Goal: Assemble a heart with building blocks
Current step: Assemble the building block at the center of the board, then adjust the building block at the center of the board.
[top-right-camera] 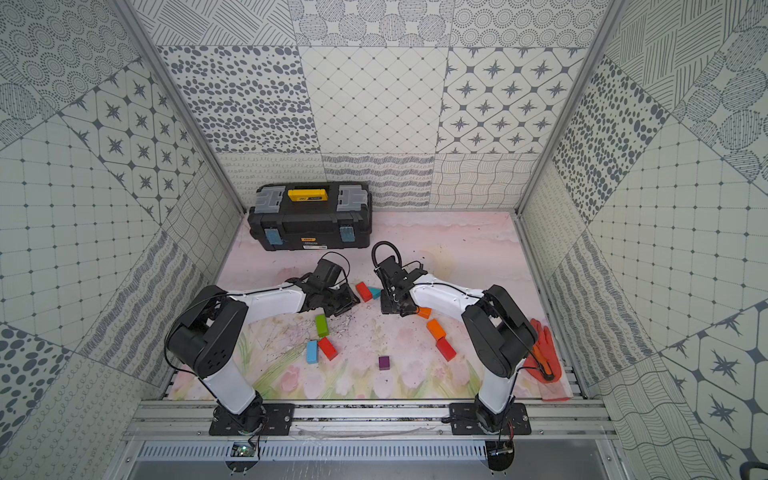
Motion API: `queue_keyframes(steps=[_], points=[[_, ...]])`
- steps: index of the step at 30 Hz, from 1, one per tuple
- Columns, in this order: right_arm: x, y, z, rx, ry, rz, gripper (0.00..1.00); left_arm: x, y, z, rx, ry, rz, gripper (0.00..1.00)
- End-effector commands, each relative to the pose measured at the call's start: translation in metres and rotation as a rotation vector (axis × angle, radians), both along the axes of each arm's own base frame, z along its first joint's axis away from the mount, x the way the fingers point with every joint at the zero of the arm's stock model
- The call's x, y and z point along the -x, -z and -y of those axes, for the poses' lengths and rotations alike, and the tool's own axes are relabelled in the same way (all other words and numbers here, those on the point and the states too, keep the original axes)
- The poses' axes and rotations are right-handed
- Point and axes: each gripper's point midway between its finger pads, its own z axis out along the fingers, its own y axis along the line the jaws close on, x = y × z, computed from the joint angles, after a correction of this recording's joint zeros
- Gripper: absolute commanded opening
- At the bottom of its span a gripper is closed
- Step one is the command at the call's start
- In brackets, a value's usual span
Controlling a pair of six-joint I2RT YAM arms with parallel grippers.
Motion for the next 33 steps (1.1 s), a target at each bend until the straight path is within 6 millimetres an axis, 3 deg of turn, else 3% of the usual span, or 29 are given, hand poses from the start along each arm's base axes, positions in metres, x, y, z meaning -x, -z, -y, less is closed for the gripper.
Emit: queue_keyframes(steps=[1, 9, 28, 33], points=[[-0.013, -0.003, -0.013, -0.022, 0.002, 0.026, 0.48, 0.031, 0.022, -0.016, -0.092, -0.008, -0.114, 0.39], [-0.026, 0.000, -0.020, -0.010, 0.000, 0.036, 0.41, 0.032, 0.025, -0.012, -0.079, -0.006, -0.115, 0.37], [-0.043, 0.006, -0.025, -0.025, 0.054, 0.029, 0.35, 0.034, 0.031, -0.014, -0.091, -0.007, -0.128, 0.35], [-0.045, 0.007, -0.025, -0.025, 0.055, 0.028, 0.35, 0.034, 0.030, -0.011, -0.084, 0.006, -0.121, 0.39]])
